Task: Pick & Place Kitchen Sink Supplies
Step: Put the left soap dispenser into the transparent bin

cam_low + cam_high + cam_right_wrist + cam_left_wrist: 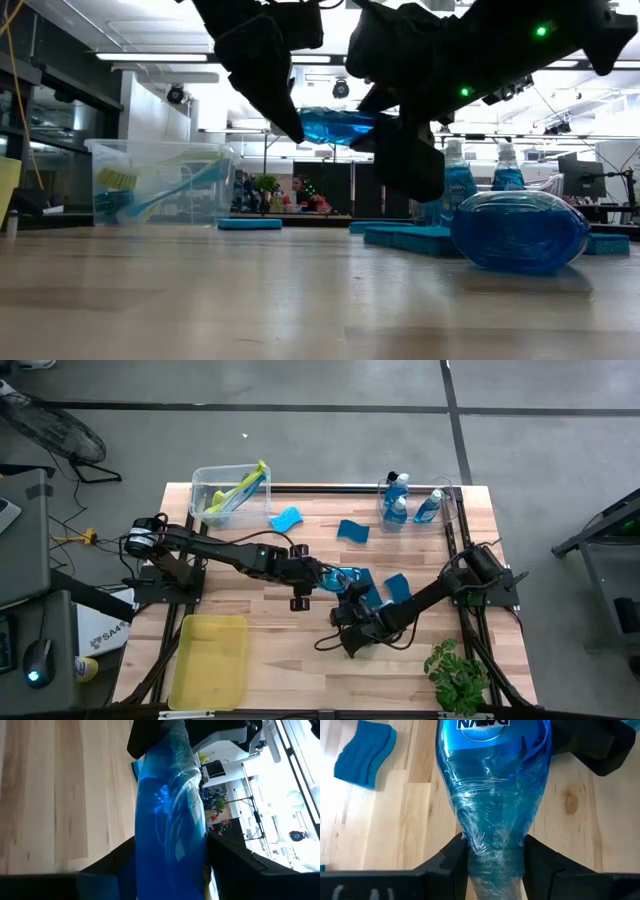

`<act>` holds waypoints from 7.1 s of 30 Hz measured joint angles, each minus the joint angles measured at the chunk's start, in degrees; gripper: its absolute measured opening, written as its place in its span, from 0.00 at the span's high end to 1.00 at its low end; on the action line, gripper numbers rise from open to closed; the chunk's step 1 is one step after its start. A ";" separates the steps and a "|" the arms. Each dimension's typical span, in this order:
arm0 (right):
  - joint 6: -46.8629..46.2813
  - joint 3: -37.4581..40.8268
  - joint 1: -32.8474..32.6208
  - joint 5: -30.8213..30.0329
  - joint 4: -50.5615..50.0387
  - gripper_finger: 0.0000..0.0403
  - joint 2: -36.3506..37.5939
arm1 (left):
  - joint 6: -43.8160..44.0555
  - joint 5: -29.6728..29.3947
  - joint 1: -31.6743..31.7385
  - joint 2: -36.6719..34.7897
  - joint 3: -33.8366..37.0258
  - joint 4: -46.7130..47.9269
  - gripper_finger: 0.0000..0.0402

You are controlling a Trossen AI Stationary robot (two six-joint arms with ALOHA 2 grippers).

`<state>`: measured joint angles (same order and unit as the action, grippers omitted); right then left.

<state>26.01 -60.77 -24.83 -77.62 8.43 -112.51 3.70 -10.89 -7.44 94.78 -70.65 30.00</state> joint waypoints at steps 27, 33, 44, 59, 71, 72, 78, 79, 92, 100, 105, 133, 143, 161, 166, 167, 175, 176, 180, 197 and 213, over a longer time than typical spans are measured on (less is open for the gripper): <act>-21.41 -0.17 4.03 2.91 0.26 0.72 0.30 | -3.45 -8.46 -0.17 -9.53 -0.09 10.69 0.33; -31.36 -0.17 5.77 7.68 0.03 0.72 0.31 | -2.09 -11.32 -0.17 -14.72 0.29 15.48 0.33; -32.86 -0.13 6.77 13.22 4.69 0.72 3.40 | -1.90 -13.67 -0.11 -17.81 8.40 11.30 0.33; -33.43 1.51 11.68 18.04 -3.70 0.72 15.87 | 2.05 -22.02 -0.09 -25.06 15.52 11.32 0.33; -27.07 33.67 15.71 43.97 44.40 0.72 31.67 | -1.05 -11.00 -0.09 -37.00 34.36 -20.00 0.33; -26.69 35.97 15.99 47.05 48.51 0.72 32.05 | -2.13 -9.89 -0.07 -36.81 35.60 -24.44 0.33; -26.92 41.76 16.71 56.44 62.70 0.72 32.04 | -8.02 -6.09 -0.07 -34.67 40.28 -48.11 0.33; -26.69 41.98 16.71 57.30 63.38 0.72 31.99 | -8.97 -5.32 -0.07 -33.57 40.26 -51.46 0.33; -24.52 38.34 17.03 68.78 66.16 0.70 31.52 | -13.68 7.70 5.44 -18.79 39.85 -78.41 0.33; -26.04 38.34 18.85 71.83 66.42 0.71 31.52 | -10.47 21.65 10.96 -13.43 37.91 -89.61 0.33; -27.20 38.34 20.73 74.55 66.42 0.71 31.52 | -9.96 25.57 12.05 -10.43 34.18 -88.62 0.33; -27.51 38.34 22.22 77.95 65.81 0.71 31.52 | -12.06 31.53 11.93 -1.84 20.57 -86.41 0.33; -27.64 38.33 22.20 78.19 65.15 0.71 31.52 | -12.27 33.22 11.98 -1.84 18.45 -82.85 0.54; -28.82 38.34 22.18 78.23 65.05 0.72 31.52 | -10.99 34.20 11.98 -1.84 18.43 -82.53 0.55; -28.95 38.33 22.20 78.18 65.09 0.71 31.52 | -11.01 34.57 11.93 -1.84 18.43 -82.53 0.44; -28.95 38.34 22.20 78.13 65.09 0.72 31.52 | -11.01 34.57 11.93 -1.84 18.43 -82.53 0.42; -29.23 38.34 22.20 78.22 65.13 0.71 31.50 | -11.12 36.38 11.93 0.82 17.11 -83.71 0.39; -29.50 38.33 22.20 78.19 65.04 0.71 31.50 | -11.08 37.06 11.93 1.80 15.97 -83.79 0.39; -30.08 38.32 22.16 78.25 64.35 0.71 31.50 | -10.77 39.30 11.96 3.98 13.22 -82.96 0.39; -29.83 38.32 22.13 78.11 62.75 0.71 31.45 | -10.97 40.40 12.02 4.00 12.52 -79.28 0.65; -32.72 38.32 22.16 77.60 60.38 0.49 31.58 | -10.81 38.84 12.00 3.96 12.63 -76.95 0.67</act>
<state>-6.71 -22.46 -2.68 -0.02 68.81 -80.93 -7.11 27.95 4.56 98.74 -58.02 -46.95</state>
